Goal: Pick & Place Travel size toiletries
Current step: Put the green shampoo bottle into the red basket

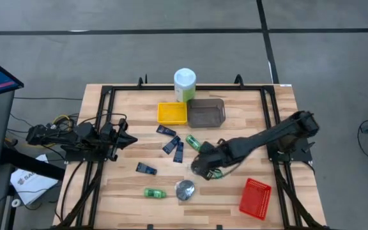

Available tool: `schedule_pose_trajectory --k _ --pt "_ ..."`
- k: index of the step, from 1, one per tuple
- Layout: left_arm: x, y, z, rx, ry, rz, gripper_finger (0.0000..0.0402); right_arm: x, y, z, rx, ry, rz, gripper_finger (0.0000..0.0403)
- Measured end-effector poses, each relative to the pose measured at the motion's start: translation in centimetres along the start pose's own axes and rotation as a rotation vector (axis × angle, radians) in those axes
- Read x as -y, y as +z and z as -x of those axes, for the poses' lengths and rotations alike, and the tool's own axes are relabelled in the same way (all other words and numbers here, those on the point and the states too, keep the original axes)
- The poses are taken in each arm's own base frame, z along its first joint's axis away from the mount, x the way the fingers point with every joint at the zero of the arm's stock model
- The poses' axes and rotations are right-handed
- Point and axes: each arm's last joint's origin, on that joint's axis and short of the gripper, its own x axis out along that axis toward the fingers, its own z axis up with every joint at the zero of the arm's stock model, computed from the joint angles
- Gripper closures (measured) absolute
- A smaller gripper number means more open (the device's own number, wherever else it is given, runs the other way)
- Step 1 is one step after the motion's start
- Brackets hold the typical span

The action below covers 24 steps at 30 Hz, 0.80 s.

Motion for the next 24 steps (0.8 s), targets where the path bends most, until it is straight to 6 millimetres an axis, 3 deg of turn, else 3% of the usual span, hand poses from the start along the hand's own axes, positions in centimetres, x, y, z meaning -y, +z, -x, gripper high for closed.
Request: schedule_pose_trajectory --k 4,11,17,24 --pt "0.0 0.0 0.0 -0.002 0.000 0.000 0.0394 0.3 -1.6 3.9 0.194 -0.012 0.005 0.0326" --pt "0.0 0.0 0.0 -0.002 0.000 0.000 0.0394 0.1 -6.8 8.8 0.326 0.093 0.135 0.0326" --pt "0.0 0.0 0.0 0.000 0.007 0.000 0.0394 1.4 -11.5 10.0 0.294 0.185 0.144 0.0326" --pt "0.0 0.1 0.0 0.008 0.006 0.000 0.0394 2.8 -15.7 9.8 0.316 0.269 0.090 0.0326"
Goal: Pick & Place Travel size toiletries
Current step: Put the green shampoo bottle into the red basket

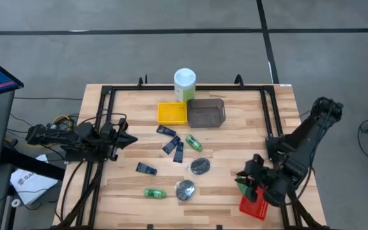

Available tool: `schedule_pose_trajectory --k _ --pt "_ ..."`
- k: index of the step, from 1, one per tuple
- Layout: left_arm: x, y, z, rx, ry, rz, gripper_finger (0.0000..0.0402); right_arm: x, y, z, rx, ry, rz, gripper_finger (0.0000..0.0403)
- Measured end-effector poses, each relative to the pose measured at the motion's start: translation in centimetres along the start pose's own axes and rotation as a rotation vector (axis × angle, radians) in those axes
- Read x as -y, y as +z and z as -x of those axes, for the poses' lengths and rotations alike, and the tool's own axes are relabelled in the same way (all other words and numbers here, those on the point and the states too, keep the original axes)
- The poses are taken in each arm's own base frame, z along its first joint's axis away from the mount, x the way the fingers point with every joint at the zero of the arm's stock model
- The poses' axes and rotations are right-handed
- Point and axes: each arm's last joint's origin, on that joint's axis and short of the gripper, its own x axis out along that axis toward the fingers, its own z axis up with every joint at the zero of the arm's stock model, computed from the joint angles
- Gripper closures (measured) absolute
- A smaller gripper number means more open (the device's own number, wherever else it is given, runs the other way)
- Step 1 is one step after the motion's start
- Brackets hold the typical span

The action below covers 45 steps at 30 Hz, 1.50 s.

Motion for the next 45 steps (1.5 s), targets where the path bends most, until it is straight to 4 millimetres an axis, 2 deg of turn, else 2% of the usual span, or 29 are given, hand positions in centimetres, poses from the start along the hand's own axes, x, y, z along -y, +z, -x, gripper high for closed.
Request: schedule_pose_trajectory --k 8,14,22,28,37,45 --pt "-0.1 0.3 0.0 0.034 0.042 0.002 0.0394 1.0 -3.9 0.7 -0.083 0.013 0.047 0.0326" --pt "-0.2 0.3 0.0 0.045 0.080 0.003 0.0394 2.1 -5.6 0.3 -0.140 -0.028 -0.012 0.0326" --pt "-0.2 0.4 0.0 0.050 0.078 0.003 0.0394 2.1 -6.0 -1.2 -0.337 -0.065 0.070 0.0326" --pt "-0.2 0.4 0.0 0.052 0.078 0.003 0.0394 2.0 -5.7 -2.4 -0.398 -0.074 0.095 0.0326" --pt "-0.2 0.4 0.0 0.053 0.083 0.003 0.0394 2.1 -5.6 -2.5 -0.501 -0.071 0.076 0.0326" --pt "-0.2 0.4 0.0 0.059 0.088 0.004 0.0394 2.1 -5.6 -2.5 -0.503 -0.071 0.075 0.0322"
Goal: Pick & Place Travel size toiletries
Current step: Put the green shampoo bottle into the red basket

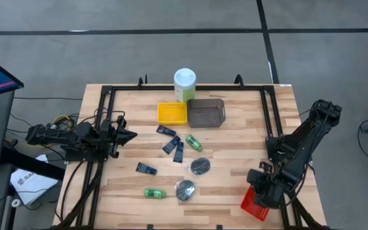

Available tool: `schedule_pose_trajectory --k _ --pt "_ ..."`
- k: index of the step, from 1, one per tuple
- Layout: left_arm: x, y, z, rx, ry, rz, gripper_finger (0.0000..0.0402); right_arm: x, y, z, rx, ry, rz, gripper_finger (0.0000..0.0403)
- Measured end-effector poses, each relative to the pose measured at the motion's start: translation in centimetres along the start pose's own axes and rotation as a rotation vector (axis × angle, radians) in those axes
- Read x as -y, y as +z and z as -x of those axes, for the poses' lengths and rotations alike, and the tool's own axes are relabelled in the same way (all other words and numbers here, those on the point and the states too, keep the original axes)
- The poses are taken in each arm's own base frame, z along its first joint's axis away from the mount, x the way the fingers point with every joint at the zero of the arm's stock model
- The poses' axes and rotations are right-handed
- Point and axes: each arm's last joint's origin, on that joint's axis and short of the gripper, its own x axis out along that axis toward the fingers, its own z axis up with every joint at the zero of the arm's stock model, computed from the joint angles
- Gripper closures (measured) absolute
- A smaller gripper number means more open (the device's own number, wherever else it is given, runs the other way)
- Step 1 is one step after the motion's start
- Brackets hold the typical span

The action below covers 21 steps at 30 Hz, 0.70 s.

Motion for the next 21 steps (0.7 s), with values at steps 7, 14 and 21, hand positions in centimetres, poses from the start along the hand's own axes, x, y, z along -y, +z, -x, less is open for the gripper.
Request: schedule_pose_trajectory --k 7,14,21 --pt "0.00 0.02 0.00 0.002 0.000 0.000 0.0394 -0.01 0.00 0.01 0.000 0.000 0.000 0.0309" --pt "0.00 0.01 0.00 0.002 0.000 0.000 0.0394 -0.01 -0.01 0.01 0.000 0.001 0.000 0.0307" --pt "0.01 0.03 0.00 0.003 -0.001 0.000 0.0394 -0.03 -0.09 0.03 -0.003 0.002 0.003 0.0305"
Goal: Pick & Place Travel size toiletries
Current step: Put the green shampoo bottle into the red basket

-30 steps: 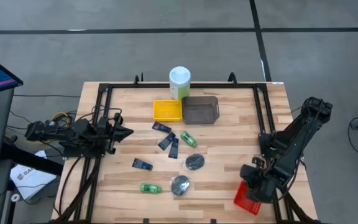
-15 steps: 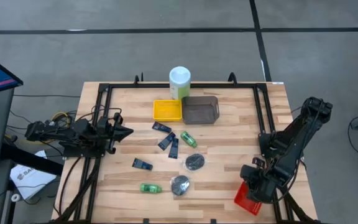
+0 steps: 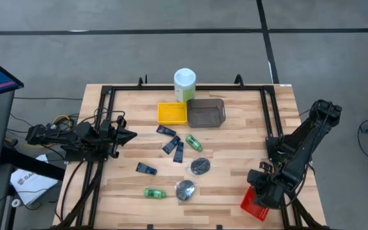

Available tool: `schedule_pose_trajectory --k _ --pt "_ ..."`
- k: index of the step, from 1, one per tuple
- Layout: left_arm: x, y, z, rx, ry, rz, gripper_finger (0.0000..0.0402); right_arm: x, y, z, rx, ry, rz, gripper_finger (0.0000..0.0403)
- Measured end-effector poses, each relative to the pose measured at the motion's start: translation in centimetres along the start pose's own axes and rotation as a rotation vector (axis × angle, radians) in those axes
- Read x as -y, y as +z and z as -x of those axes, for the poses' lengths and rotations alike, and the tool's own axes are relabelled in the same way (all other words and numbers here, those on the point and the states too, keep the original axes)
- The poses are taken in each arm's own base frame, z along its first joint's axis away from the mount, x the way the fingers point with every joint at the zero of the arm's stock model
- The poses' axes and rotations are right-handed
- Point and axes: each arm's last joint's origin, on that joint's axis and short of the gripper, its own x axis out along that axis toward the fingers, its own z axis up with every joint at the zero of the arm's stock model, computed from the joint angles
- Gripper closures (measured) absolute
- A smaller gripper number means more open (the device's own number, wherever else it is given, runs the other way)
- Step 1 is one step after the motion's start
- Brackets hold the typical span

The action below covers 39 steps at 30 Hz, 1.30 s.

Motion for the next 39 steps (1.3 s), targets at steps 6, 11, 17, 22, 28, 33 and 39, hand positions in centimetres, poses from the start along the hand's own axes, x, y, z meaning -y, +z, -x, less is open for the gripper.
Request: schedule_pose_trajectory --k 6,11,17,22,28,33,39 --pt "0.0 0.0 0.0 0.000 0.000 0.000 0.0394 0.0 0.0 0.0 0.000 -0.001 0.000 0.0305" --pt "0.0 0.0 0.0 0.001 0.000 0.000 0.0394 0.1 0.0 0.0 -0.002 -0.008 0.001 0.0299" --pt "0.0 0.0 0.0 0.005 -0.001 0.001 0.0394 0.1 0.0 0.0 -0.003 -0.013 -0.001 0.0269" --pt "0.0 0.1 0.0 0.006 -0.001 0.001 0.0394 0.1 0.0 0.0 -0.003 -0.014 -0.001 0.0247" --pt "0.0 0.1 0.0 0.006 -0.001 0.001 0.0394 0.6 1.4 0.4 0.011 -0.011 -0.062 0.0229" --pt "0.0 0.1 0.0 0.006 -0.001 0.001 0.0394 2.1 5.7 2.6 0.071 -0.012 -0.113 0.0196" --pt "0.0 0.1 0.0 0.007 -0.001 0.001 0.0394 5.4 12.8 3.8 0.186 -0.115 -0.198 0.0170"
